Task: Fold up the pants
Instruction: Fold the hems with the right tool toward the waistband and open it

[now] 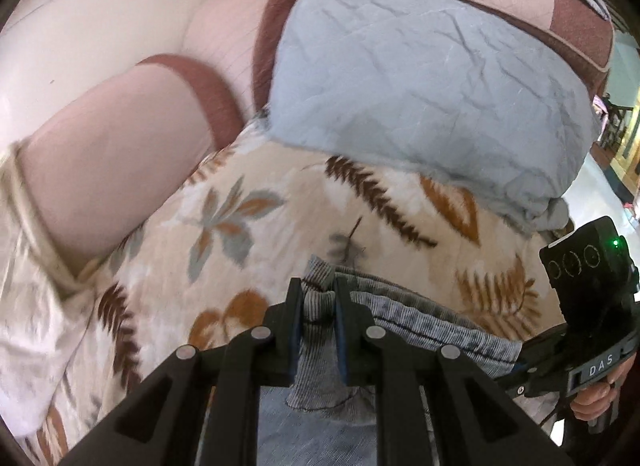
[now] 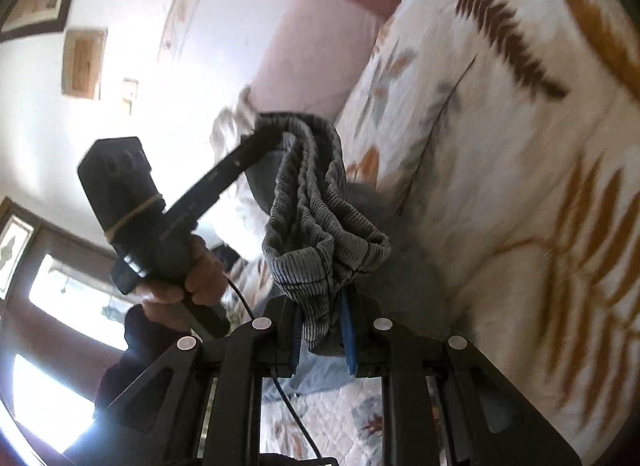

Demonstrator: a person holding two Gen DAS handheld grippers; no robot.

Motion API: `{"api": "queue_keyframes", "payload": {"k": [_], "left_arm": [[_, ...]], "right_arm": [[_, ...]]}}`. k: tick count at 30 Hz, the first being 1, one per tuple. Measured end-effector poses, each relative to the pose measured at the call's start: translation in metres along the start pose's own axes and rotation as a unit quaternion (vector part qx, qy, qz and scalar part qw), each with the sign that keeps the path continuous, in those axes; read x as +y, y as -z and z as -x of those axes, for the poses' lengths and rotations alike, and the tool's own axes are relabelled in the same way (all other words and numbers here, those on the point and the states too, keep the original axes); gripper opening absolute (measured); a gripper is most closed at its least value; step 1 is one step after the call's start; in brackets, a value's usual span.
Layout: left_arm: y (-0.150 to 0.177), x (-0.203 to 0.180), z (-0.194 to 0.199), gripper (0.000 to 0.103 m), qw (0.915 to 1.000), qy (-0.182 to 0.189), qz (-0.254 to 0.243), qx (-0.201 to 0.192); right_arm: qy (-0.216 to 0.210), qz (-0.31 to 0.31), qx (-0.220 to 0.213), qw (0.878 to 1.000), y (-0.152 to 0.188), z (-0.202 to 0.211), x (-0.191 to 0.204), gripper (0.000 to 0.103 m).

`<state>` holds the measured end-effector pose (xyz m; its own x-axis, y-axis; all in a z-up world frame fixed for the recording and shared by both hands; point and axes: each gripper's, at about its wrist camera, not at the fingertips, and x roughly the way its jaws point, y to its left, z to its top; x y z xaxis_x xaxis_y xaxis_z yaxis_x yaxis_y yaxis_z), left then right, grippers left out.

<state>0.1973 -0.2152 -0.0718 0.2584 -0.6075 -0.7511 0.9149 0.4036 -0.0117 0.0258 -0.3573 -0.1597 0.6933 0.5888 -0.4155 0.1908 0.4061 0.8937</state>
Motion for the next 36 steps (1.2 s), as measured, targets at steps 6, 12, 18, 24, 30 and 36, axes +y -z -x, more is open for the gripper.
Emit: {"api": "queue_keyframes", "payload": {"k": [6,12,18,24,30,36], "left_arm": [[0.039,0.029,0.002,0.020,0.9986,-0.025,0.047,0.005],[0.076,0.068,0.024,0.023,0.9913,-0.072,0.110,-0.005],[0.110,0.098,0.073,0.023,0.9759,-0.097,0.193,-0.031],[0.119,0.060,0.092,0.023,0.9744,-0.059,0.212,-0.045],[0.124,0.008,0.064,0.023,0.9690,-0.056,0.240,-0.015],[0.141,-0.016,0.037,0.023,0.9690,-0.070,0.235,0.025]], "right_arm": [[0.023,0.000,0.045,0.999,0.020,-0.047,0.005,0.016],[0.036,0.017,0.106,0.994,0.038,-0.083,0.012,0.038],[-0.008,0.023,0.180,0.983,0.037,-0.100,0.022,0.056],[-0.014,0.011,0.064,0.998,-0.003,-0.059,0.016,0.057],[0.024,-0.040,-0.016,0.999,-0.026,-0.023,-0.014,0.057],[0.024,-0.048,-0.024,0.998,-0.028,-0.019,-0.017,0.057]]}}
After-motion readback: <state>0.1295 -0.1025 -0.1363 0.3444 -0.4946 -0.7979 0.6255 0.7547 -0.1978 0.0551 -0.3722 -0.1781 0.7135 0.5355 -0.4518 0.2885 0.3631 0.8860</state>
